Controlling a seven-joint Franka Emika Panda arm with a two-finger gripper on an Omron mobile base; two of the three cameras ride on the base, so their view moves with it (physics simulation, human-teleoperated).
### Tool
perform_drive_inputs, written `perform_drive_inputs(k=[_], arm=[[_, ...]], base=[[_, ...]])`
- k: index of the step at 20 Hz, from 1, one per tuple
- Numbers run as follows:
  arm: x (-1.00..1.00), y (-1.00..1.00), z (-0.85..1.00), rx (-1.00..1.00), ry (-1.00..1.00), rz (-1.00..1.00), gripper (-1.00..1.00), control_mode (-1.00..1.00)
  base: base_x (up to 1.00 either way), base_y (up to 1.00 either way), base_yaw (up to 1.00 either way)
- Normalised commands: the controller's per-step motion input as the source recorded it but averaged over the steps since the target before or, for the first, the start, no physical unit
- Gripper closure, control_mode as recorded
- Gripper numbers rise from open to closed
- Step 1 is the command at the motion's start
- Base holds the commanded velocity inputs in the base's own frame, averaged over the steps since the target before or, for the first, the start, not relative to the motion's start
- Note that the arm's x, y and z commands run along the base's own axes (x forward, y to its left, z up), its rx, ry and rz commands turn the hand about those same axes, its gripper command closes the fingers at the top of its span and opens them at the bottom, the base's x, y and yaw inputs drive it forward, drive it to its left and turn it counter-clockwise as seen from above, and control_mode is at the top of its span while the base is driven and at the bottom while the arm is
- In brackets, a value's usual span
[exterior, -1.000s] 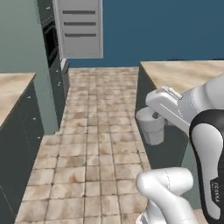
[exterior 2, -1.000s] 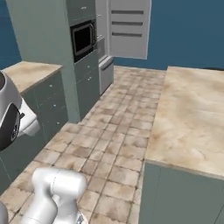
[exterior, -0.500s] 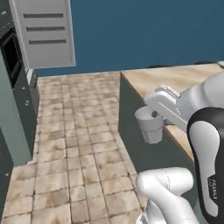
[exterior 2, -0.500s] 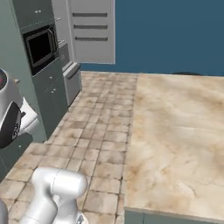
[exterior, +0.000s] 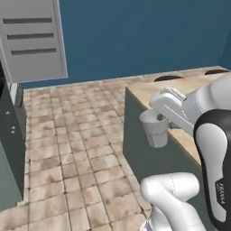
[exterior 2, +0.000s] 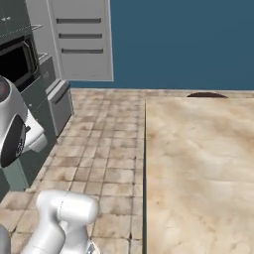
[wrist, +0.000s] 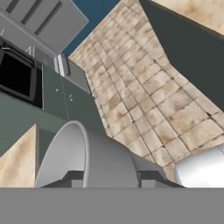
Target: There is a bowl on the dining counter. Grab a lemon wedge from the fridge and place it in the bowl. Then get the liquor bottle and glass cup from the cabinet and place them next to the bowl.
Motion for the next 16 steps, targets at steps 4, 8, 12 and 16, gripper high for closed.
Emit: perform_drive_inputs(k=[4,8,12,16], arm=[[0.0,0.0,0.0,0.0,0.0,0.0,1.0,1.0],[0.0,0.0,0.0,0.0,0.0,0.0,1.0,1.0],[0.0,0.0,0.0,0.0,0.0,0.0,1.0,1.0],[0.0,0.0,0.0,0.0,0.0,0.0,1.0,1.0]], base=[[0.84,0.79,-0.19],[0.96,0.81,-0.19],[1.0,0.65,-0.21],[1.0,0.48,-0.21]])
